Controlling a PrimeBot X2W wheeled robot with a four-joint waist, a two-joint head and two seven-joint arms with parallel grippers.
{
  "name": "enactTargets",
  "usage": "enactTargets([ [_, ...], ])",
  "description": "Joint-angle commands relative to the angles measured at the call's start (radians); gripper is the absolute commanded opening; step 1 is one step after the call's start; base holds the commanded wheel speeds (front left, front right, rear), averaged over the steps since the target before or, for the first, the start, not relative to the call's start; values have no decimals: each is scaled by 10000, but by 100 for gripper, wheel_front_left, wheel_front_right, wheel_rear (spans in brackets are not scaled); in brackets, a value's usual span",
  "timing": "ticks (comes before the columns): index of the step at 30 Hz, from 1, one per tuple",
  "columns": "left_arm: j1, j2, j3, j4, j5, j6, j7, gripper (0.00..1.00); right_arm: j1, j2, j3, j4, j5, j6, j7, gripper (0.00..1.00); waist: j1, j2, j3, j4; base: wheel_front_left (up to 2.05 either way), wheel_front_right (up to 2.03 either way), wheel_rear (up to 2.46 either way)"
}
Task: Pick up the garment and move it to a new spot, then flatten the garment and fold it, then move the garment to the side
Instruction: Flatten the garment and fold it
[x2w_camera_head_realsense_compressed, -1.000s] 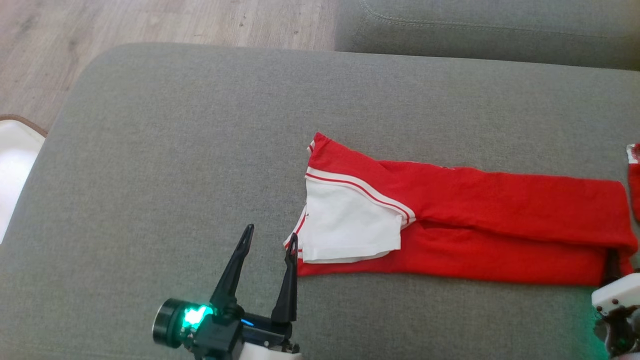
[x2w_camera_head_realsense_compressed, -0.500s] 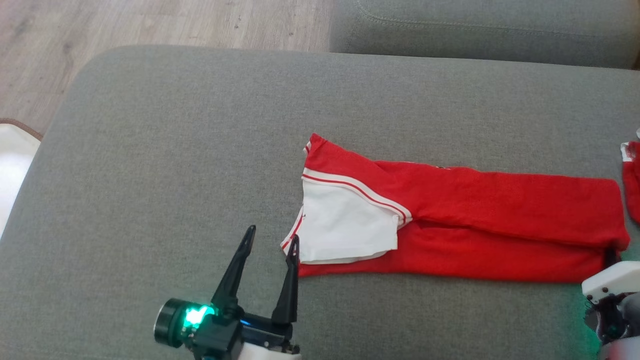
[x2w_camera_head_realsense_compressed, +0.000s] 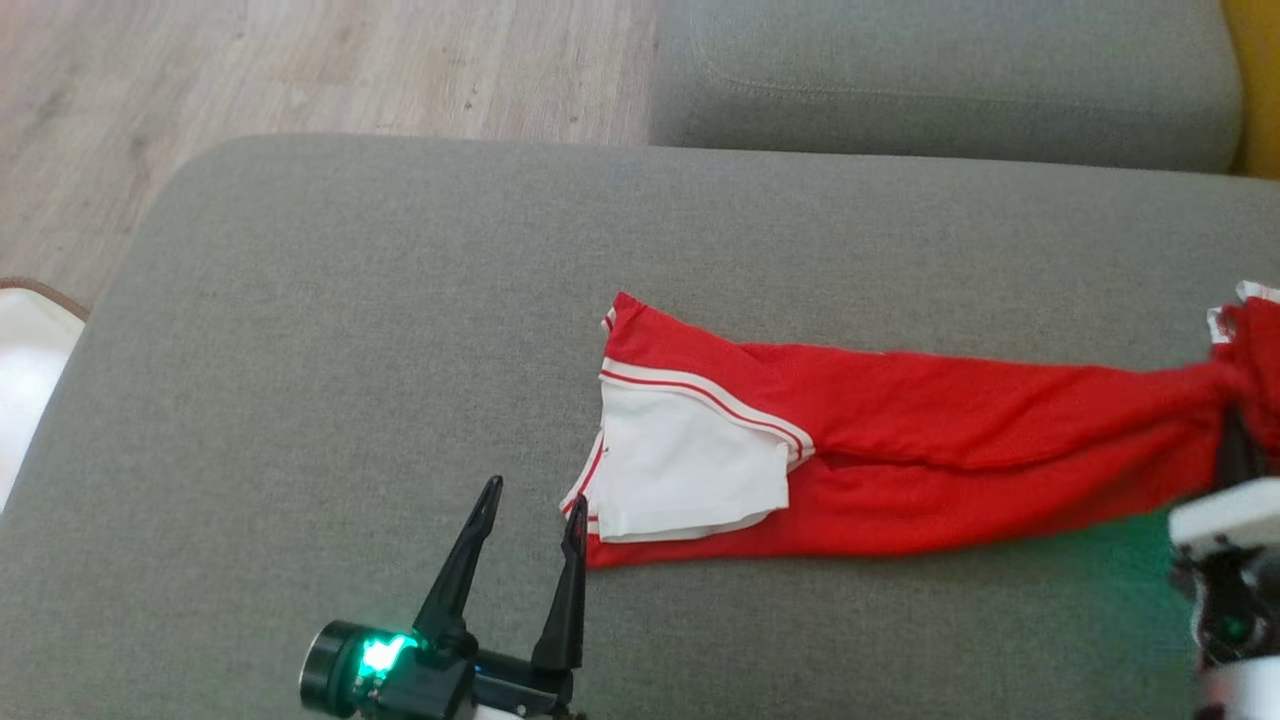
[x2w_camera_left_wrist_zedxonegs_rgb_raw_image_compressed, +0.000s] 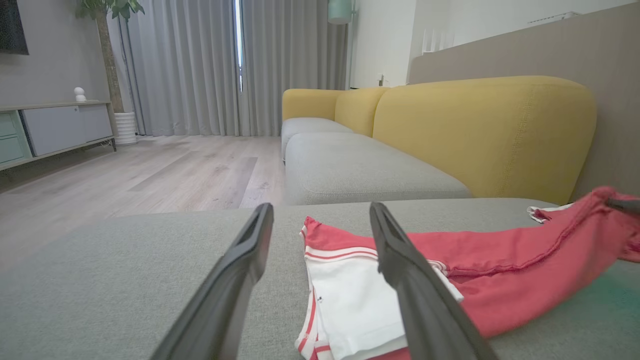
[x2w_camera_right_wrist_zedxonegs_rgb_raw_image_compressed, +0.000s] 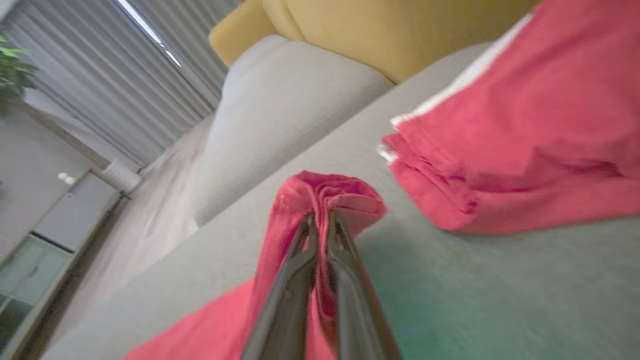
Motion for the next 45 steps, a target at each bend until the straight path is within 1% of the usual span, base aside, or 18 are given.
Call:
enactTargets([
  [1,-194,-65,365,-264,86,-42,-93,100,-320,22,494,-721,136,67,33,0,0,-1,-92,32,0,0,0],
  [6,-169,-131,399,-233,152,-170,-93,100,-366,342,1719,-2193,475,67,305,0,0,-1,-240,272,0,0,0],
  [9,-183,-204,370,-195,176,-260,-93,100,-455,411,2563,-2606,690,67,410,0,0,-1,-256,528,0,0,0],
  [12,-197,-276,355,-170,204,-325,-93,100,-591,422,3673,-2659,1151,67,339,0,0,-1,-228,846,0,0,0],
  [17,-212,-364,427,-133,243,-381,-93,100,-816,426,5370,-2451,1674,67,149,0,0,-1,-147,1383,0,0,0],
  [20,-219,-420,458,-126,254,-434,-93,100,-943,427,6207,-2140,1778,67,-16,0,0,-1,-79,1661,0,0,0],
  [26,-307,-540,457,-109,304,-556,-93,100,-1342,427,7779,-1035,2060,67,-422,0,0,-1,119,2090,0,0,0],
  [31,-360,-610,526,-87,350,-607,-93,100,-1719,428,9136,-44,2562,67,-790,1,0,-1,258,2198,0,0,0],
  [33,-375,-632,543,-54,363,-640,-93,100,-1848,428,9633,303,2781,67,-973,100,0,-1,262,2206,0,0,0],
  [37,-314,-659,649,-13,396,-632,-93,100,-1958,428,10450,547,3301,67,-1387,100,0,-1,100,2005,0,0,0],
  [40,-255,-665,738,3,405,-620,-93,100,-1994,428,10506,583,3318,67,-1792,100,0,-1,-52,1830,0,0,0],
  [43,-104,-669,999,-29,340,-552,-93,100,-1948,428,10267,564,2895,67,-2553,100,0,-1,-350,1435,0,0,0],
  [45,25,-672,1187,-52,264,-510,-93,100,-1873,352,9970,491,2152,67,-2999,100,0,-1,-539,1121,0,0,0],
])
